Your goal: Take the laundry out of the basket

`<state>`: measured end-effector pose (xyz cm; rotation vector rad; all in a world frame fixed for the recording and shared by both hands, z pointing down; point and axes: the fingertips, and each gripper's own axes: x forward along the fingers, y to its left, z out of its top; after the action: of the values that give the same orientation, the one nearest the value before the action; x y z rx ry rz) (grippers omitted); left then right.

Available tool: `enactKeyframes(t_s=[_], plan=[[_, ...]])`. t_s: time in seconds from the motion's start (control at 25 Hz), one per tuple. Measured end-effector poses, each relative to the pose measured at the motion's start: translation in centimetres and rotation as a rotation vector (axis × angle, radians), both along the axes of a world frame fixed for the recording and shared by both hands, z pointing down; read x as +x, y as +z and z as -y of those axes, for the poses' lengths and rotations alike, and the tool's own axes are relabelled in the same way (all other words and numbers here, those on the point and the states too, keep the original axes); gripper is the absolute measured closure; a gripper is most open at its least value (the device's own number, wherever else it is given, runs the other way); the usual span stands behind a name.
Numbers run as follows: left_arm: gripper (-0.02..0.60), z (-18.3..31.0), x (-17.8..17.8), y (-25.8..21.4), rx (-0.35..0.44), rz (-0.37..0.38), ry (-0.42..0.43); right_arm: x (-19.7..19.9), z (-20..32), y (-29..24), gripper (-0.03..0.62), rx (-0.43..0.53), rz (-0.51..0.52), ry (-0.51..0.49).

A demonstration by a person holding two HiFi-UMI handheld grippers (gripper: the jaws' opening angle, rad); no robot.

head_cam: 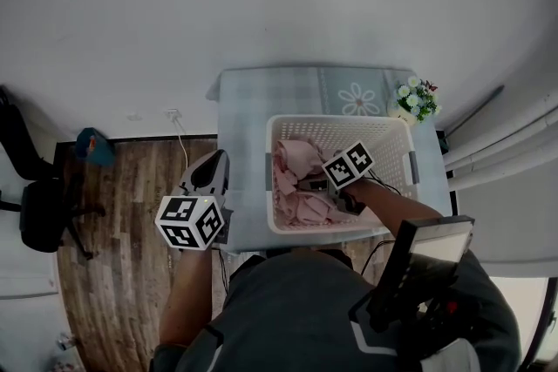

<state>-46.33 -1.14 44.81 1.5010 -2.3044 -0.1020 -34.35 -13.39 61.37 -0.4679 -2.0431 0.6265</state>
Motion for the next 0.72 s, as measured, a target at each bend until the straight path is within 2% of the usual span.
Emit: enactKeyframes(t_s=[0.2,0.28,0.36,0.48,0.72], plan=[[0.572,-0.7,0.1,-0.3,-0.004,0.006,-0.019,-0.1,0.1,-0.5,0.365,-0.125,-0.031,0.077],[0.572,-0.7,0.2,-0.5,-0.003,0.01,-0.021,-0.3,0.0,0.2,0.365,-0.12,-0.055,0.091],[0.572,-0.6,0.4,-0.7,-0.002,0.016,-0.023,-0.4,-0.2,1.2,0.364,-0.019,-0.06,0.066],[0.572,-0.5,0.9,-1.1,0.008,0.02,-0.024,-0.4,-0.8,2.0,0.309,0.169,-0.039,-0.02],[0.572,-2.1,0.9,-0.8,-0.006,0.016,-0.048,-0.2,0.5,1.3,0.116,0.356,-0.055,-0.121]])
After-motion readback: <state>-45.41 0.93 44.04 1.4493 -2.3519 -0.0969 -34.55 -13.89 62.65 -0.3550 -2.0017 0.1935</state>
